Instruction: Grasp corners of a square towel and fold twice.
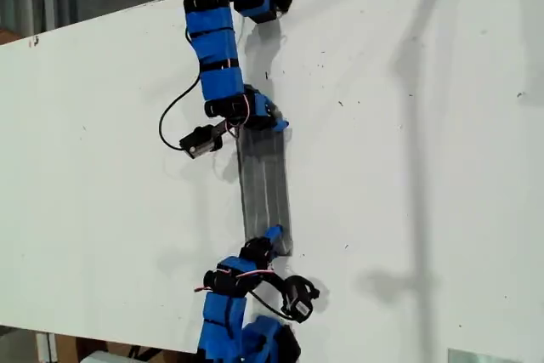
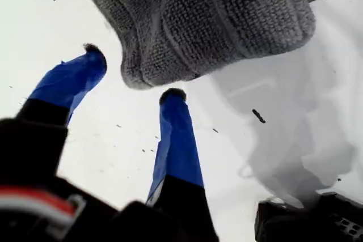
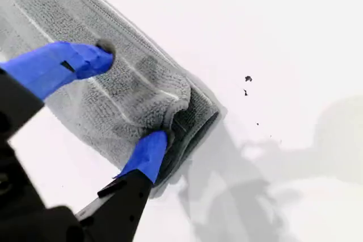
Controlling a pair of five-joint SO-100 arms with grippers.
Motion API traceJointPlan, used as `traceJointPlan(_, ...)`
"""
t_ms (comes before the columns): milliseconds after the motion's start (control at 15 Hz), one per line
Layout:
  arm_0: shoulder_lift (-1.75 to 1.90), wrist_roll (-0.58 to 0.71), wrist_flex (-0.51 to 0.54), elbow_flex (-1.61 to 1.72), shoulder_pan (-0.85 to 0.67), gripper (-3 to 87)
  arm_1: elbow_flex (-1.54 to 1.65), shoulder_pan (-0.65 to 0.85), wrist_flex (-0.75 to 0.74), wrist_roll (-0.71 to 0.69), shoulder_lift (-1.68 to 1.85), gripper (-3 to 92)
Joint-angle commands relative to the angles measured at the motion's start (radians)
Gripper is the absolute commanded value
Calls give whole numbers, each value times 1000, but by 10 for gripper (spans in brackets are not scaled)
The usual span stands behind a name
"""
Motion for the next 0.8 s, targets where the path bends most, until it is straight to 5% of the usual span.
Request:
traceJointPlan(0,106,-14,52,-40,-2,281,8,21,23,2,121,258)
traceJointPlan(733,563,-103,-34,414,-29,292,95,419,-190,-295,-167,327)
